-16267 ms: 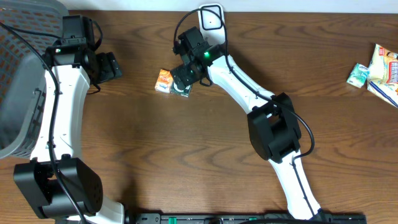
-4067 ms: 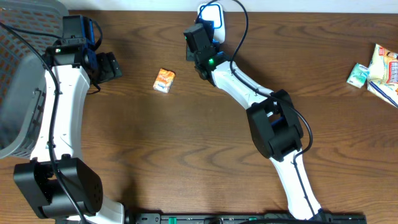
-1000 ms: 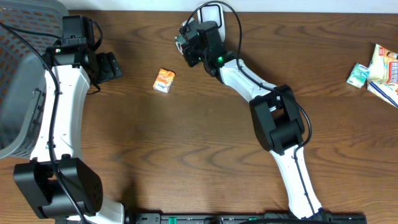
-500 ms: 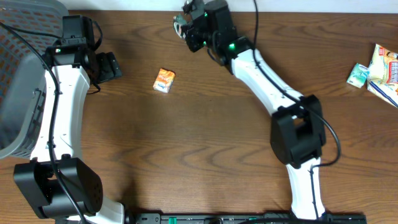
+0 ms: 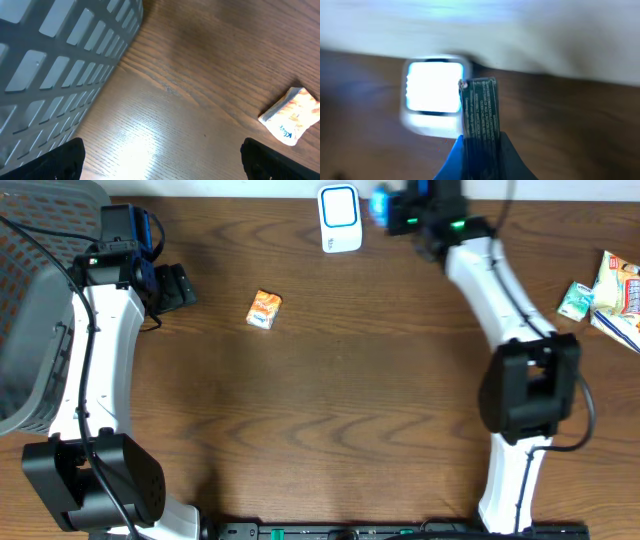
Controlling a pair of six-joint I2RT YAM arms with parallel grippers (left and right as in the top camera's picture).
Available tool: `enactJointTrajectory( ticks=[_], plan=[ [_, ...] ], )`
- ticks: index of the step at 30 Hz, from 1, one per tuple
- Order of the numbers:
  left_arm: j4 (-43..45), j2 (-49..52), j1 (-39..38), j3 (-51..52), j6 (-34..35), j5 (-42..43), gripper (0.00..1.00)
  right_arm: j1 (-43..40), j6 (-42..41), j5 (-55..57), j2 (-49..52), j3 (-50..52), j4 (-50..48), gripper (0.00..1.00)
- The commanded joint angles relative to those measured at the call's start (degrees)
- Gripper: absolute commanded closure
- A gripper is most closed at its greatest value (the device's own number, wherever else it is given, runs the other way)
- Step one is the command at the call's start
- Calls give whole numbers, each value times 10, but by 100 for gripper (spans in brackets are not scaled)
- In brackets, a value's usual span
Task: Scan the item barcode
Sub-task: 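Carry the Zam-Buk tin right and release it near the snack bag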
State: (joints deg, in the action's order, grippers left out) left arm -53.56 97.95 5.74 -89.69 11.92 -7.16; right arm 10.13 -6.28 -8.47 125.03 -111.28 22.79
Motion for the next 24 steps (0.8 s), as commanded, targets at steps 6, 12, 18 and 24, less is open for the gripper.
enactJointTrajectory(
  ticks=[6, 12, 18, 24],
  plan=[
    [-1, 5, 1, 3, -5, 1, 2, -129, 4, 196, -60, -3, 113, 99],
    [-1, 5, 1, 3, -5, 1, 3, -199, 4, 273, -59, -3, 157, 99],
    [-1, 5, 1, 3, -5, 1, 2, -251, 3, 325, -59, -3, 186, 99],
    [-1, 5, 1, 3, -5, 1, 3, -284, 1, 325, -59, 8, 205, 55]
  ],
)
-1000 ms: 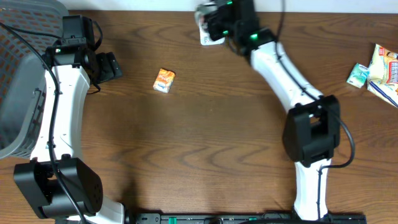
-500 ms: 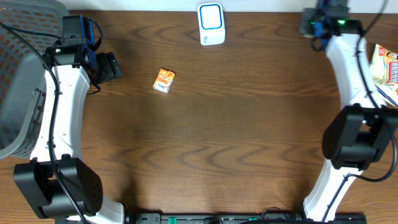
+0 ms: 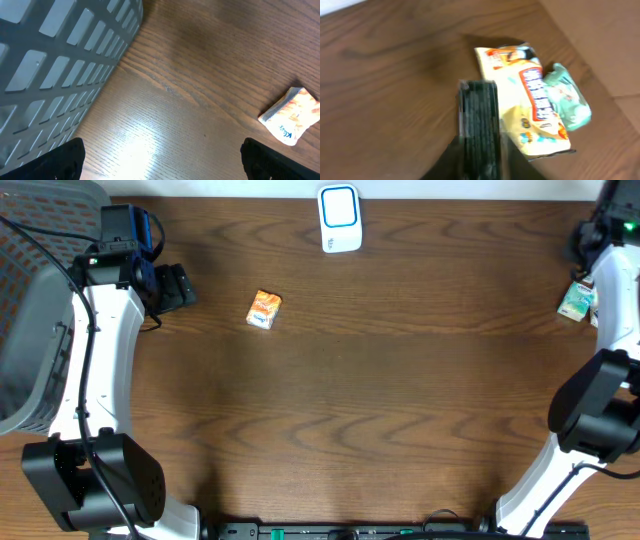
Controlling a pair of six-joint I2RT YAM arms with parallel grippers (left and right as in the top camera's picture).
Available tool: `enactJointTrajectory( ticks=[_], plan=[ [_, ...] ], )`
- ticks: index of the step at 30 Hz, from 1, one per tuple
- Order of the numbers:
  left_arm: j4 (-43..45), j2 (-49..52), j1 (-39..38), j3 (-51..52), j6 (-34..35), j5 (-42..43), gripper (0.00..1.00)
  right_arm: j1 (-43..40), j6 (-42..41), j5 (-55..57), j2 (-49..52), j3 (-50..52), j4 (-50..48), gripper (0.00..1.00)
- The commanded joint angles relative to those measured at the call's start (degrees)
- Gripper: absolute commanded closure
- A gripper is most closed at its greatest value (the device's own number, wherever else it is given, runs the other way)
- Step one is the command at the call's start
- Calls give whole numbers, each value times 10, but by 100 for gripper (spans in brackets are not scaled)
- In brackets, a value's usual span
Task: Scan the item barcode
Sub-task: 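Carry the Zam-Buk tin right and release it near the snack bag, then lift the right gripper and move it left toward the orange snack box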
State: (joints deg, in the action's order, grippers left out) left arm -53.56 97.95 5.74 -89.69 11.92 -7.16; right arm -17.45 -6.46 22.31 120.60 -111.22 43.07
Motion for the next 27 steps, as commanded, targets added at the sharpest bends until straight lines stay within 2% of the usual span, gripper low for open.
enactJointTrajectory(
  ticks=[1, 3, 5, 6, 14, 19, 21, 27],
  plan=[
    [-1, 5, 1, 3, -5, 1, 3, -10, 3, 17, -14, 12, 2, 52],
    [-1, 5, 1, 3, -5, 1, 2, -12, 3, 15, -14, 21, 0, 48],
    [-1, 5, 1, 3, -5, 1, 3, -12, 3, 0, -14, 30, -3, 37],
    [-1, 5, 1, 3, -5, 1, 2, -11, 3, -11, -14, 33, -4, 37],
    [-1, 5, 1, 3, -5, 1, 2, 4, 3, -172, -14, 38, -17, 41],
    [-1, 5, 2, 3, -5, 1, 2, 26, -7, -233, -14, 39, -12, 55],
    [-1, 5, 1, 3, -5, 1, 3, 37, -12, -256, -14, 39, 4, 55],
    [-1, 5, 1, 3, -5, 1, 2, 73, -12, -318, -14, 39, 96, 47]
  ],
)
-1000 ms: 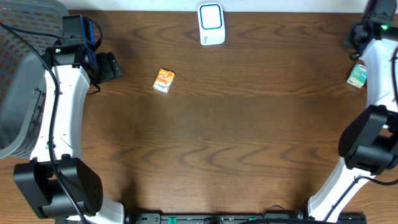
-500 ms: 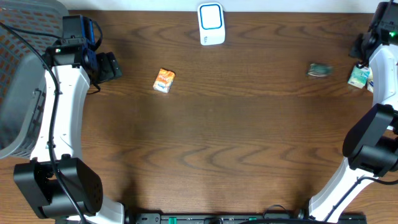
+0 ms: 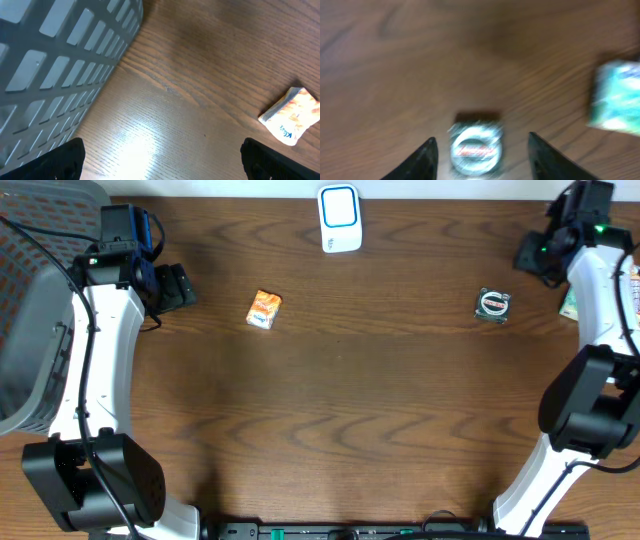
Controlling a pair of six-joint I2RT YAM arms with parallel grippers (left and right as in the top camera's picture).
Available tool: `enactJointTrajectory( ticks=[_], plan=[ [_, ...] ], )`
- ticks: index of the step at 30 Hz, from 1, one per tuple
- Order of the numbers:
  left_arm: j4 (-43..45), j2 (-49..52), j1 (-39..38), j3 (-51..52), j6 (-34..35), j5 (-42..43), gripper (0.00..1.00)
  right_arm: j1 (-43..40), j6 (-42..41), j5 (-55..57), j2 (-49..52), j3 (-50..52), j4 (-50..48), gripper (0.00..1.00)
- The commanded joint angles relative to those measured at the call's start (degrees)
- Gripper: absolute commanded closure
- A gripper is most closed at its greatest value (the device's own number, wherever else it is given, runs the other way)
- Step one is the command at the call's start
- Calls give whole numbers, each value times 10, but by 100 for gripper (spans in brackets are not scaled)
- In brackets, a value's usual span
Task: Scan the item barcode
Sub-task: 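Lift the right gripper and move it left toward the orange snack box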
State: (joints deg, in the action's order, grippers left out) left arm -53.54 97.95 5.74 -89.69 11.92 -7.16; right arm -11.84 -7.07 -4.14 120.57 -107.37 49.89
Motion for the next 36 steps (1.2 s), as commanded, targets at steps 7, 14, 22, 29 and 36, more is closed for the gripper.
enactJointTrajectory(
  ticks=[7, 14, 22, 29, 36],
  plan=[
    [-2, 5, 1, 3, -5, 1, 2, 57, -7, -32, -14, 97, -27, 84],
    [-2, 5, 1, 3, -5, 1, 3, 47, -23, 0, -14, 209, -168, 95],
    [-2, 5, 2, 3, -5, 1, 2, 0, -23, 16, -14, 283, -272, 94],
    [-2, 5, 1, 3, -5, 1, 2, -47, -23, 97, -14, 284, -256, 96],
    [-2, 5, 1, 3, -5, 1, 3, -57, -28, 23, -38, 256, -231, 96]
  ],
)
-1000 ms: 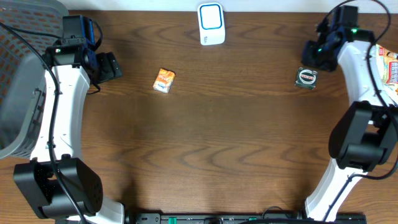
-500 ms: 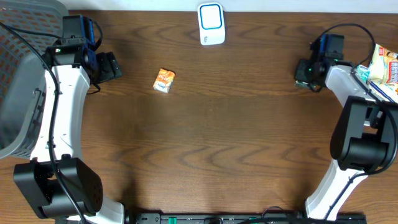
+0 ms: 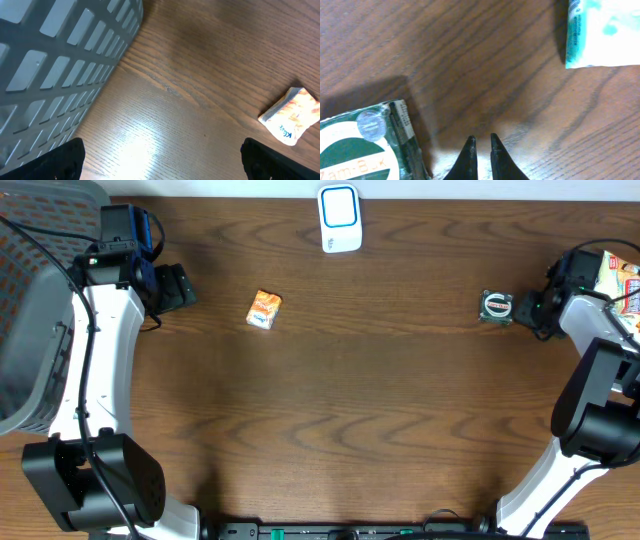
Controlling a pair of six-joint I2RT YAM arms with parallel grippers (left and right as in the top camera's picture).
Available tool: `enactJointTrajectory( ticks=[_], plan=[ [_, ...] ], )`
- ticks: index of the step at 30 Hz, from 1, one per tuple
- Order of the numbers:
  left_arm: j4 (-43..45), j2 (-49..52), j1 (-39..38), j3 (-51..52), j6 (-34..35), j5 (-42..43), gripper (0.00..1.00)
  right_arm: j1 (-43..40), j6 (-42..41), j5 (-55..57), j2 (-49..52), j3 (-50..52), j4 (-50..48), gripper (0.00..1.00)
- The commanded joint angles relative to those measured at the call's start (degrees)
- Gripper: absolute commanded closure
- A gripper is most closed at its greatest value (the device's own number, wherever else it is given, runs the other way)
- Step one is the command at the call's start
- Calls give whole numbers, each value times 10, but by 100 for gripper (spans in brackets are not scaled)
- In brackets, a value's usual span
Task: Scan the item barcode
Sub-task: 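Lift the right gripper and move it left toward the orange snack box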
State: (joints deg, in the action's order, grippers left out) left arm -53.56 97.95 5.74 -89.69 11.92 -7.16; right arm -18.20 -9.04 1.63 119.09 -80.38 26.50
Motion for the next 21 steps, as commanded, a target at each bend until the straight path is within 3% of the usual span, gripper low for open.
enactJointTrajectory(
  ticks=[1, 7, 12, 21],
  plan=[
    [-1, 5, 1, 3, -5, 1, 2, 10, -10, -49, -34, -17, 1, 97],
    [-1, 5, 1, 3, -5, 1, 3, 55, -30, -105, -95, -23, -19, 98],
    [-1, 5, 1, 3, -5, 1, 3, 114, -15, -138, -90, -23, -13, 99],
    [-1, 5, 1, 3, -5, 1, 2, 164, -18, -17, -16, -22, 16, 99]
  ],
)
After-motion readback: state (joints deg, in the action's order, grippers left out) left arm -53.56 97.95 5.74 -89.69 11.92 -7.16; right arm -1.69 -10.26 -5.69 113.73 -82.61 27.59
